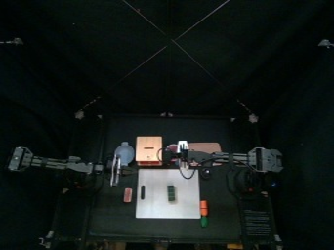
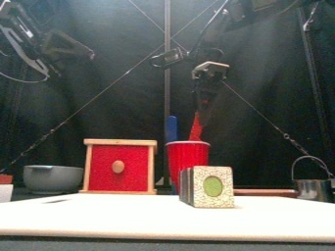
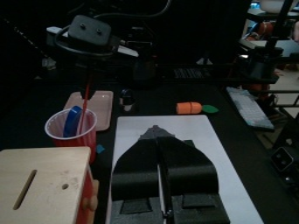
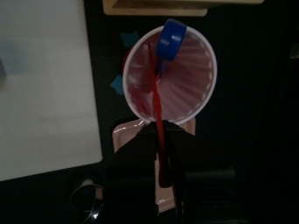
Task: Cut the sushi into 4 pieces with the knife
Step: Grasp knife edge with left hand
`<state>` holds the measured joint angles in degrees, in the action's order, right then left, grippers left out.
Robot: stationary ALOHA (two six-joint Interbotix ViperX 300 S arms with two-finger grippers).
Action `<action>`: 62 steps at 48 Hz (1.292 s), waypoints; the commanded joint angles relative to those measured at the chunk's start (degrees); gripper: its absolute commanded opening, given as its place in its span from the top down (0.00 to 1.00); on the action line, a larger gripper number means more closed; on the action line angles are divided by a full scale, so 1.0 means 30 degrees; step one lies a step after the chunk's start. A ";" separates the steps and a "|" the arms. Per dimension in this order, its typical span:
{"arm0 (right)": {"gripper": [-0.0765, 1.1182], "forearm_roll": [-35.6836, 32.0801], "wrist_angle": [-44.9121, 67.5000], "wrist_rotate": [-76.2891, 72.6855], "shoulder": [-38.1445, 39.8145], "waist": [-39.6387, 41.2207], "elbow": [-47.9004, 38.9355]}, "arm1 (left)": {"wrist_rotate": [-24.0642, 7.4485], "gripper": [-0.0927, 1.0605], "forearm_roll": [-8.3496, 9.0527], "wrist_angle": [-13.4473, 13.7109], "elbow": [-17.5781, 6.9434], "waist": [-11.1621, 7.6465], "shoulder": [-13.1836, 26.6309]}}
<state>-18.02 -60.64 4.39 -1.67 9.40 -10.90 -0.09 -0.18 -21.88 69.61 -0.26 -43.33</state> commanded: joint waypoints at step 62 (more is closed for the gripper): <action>0.90 0.0908 2.1475 -0.5508 1.0840 -0.1084 -1.2100 | 0.0059 0.03 -0.0205 -0.3574 -0.2432 0.2139 0.2432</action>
<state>-15.47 0.26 -12.22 30.76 5.89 -47.02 0.00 -0.70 -32.52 64.07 6.33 -37.97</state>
